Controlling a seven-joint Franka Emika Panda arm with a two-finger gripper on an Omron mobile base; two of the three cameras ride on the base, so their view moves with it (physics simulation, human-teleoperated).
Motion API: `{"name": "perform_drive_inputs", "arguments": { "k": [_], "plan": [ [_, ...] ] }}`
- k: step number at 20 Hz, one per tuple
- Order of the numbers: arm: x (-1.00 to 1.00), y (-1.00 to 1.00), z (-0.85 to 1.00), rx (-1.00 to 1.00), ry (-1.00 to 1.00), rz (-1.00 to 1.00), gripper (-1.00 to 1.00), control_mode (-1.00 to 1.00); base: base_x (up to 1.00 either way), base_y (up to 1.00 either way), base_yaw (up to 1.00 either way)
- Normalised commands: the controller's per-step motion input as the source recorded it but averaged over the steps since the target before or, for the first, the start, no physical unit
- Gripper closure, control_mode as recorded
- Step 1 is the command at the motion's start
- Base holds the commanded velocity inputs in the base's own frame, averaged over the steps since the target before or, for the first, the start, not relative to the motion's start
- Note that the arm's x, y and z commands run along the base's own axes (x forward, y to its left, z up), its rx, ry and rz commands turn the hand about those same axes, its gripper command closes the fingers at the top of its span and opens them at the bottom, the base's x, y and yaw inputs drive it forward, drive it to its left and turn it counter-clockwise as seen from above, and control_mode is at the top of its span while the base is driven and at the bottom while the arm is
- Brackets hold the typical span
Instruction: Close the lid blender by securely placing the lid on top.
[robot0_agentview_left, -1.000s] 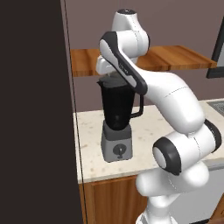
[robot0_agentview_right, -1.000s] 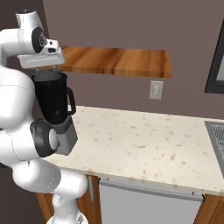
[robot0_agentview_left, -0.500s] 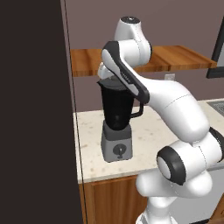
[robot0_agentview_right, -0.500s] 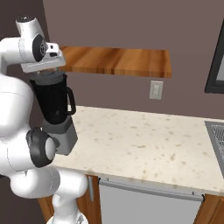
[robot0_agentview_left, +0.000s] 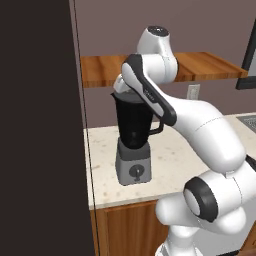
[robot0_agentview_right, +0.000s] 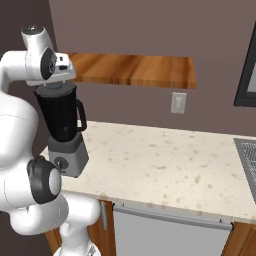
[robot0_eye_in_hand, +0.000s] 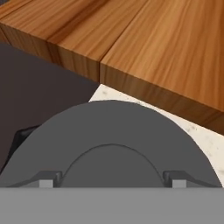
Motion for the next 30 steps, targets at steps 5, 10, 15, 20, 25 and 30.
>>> {"name": "perform_drive_inputs", "arguments": {
  "k": [5, 10, 15, 20, 25, 30],
  "plan": [
    [0.02, 0.00, -0.36, 0.02, 0.04, 0.07, 1.00, -1.00, 0.00, 0.00, 0.00],
    [0.00, 0.00, -0.45, 0.00, 0.01, 0.05, -1.00, -1.00, 0.00, 0.00, 0.00],
    [0.00, 0.00, -0.16, 0.00, -0.01, 0.04, -1.00, -1.00, 0.00, 0.00, 0.00],
    [-0.08, 0.00, -0.01, 0.00, -0.06, 0.04, -1.00, -1.00, 0.00, 0.00, 0.00],
    [-0.29, -0.10, 0.01, 0.00, -0.15, 0.03, -1.00, -1.00, 0.00, 0.00, 0.00],
    [-0.43, -0.14, 0.00, 0.00, -0.17, 0.02, -1.00, -1.00, 0.00, 0.00, 0.00]
  ]
}}
